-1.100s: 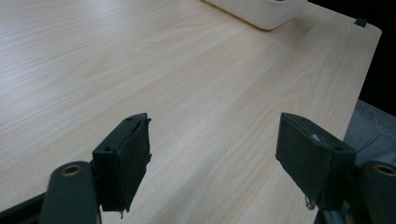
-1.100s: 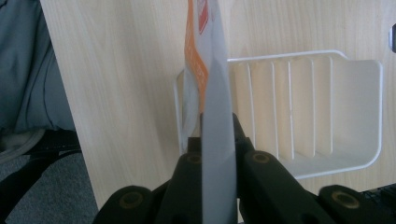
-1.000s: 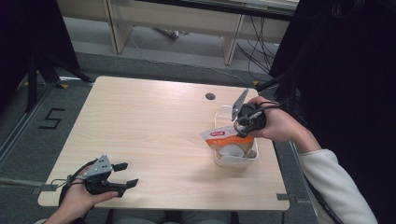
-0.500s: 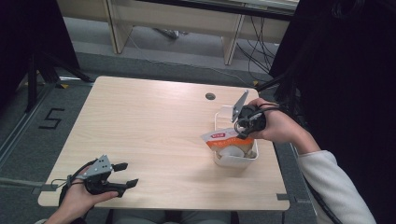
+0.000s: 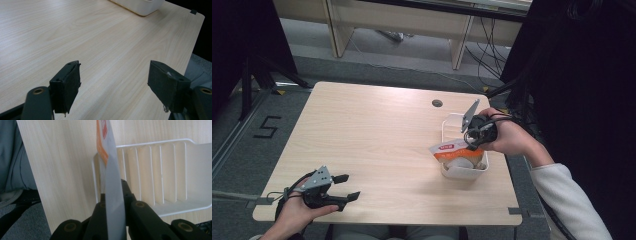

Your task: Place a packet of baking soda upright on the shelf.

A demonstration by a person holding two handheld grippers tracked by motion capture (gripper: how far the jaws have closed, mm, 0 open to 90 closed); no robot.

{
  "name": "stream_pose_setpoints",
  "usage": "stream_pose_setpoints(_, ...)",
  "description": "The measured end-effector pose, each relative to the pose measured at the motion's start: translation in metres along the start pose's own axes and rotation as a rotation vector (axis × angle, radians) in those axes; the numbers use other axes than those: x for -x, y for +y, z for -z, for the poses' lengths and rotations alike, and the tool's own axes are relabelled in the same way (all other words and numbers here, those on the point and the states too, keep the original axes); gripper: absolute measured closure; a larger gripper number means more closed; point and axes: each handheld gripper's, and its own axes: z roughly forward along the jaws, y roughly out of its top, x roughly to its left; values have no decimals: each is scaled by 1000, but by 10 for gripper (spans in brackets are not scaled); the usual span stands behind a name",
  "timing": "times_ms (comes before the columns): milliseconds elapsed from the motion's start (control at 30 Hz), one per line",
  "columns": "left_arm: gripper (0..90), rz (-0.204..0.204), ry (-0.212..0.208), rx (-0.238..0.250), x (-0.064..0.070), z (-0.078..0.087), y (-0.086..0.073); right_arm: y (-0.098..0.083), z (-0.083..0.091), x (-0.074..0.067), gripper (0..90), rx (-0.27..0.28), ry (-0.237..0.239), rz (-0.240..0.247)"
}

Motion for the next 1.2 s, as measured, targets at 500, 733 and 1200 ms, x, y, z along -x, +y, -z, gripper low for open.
stream_pose_setpoints(500, 255, 4, 1, 0, 0, 0, 0, -14, -12, 0, 900, 1, 4, -50)
stream_pose_setpoints(733, 255, 8, 5, -6, 0, 0, 0, -20, -16, -1, 900, 5, 11, -76)
stream_pose_setpoints(1200, 255, -9, -3, -6, -1, 1, 0, -31, -22, 5, 900, 17, 16, -106)
